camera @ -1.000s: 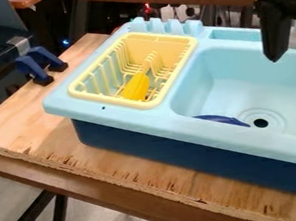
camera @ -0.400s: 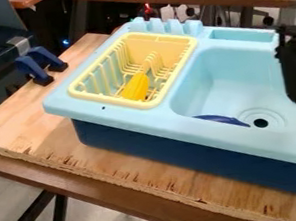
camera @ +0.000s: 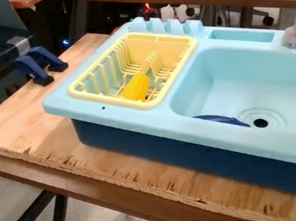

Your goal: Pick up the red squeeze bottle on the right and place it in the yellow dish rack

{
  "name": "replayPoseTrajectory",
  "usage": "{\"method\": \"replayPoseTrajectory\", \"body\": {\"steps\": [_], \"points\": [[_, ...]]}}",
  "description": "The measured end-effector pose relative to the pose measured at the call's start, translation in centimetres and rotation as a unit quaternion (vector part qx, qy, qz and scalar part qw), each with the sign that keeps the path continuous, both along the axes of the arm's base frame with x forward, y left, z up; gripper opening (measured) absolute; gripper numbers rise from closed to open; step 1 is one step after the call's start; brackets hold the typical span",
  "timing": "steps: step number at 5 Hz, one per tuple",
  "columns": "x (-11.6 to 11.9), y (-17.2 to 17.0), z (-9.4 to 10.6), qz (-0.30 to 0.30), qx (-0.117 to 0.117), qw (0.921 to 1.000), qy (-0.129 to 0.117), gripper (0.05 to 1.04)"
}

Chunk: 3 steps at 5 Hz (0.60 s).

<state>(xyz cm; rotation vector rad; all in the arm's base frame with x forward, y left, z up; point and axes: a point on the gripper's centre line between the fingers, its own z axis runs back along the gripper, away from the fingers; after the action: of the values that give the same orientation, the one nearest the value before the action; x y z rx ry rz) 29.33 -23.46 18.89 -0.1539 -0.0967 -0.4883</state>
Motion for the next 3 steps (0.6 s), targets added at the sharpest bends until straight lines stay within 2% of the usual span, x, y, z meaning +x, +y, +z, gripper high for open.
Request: {"method": "replayPoseTrajectory", "body": {"steps": [2,3], "points": [[1.8,0.9,-0.5,-0.003,0.038,0.9989,0.026,1.003],[2.1,0.9,-0.9,-0.006,0.043,0.9985,0.034,1.003]]}}
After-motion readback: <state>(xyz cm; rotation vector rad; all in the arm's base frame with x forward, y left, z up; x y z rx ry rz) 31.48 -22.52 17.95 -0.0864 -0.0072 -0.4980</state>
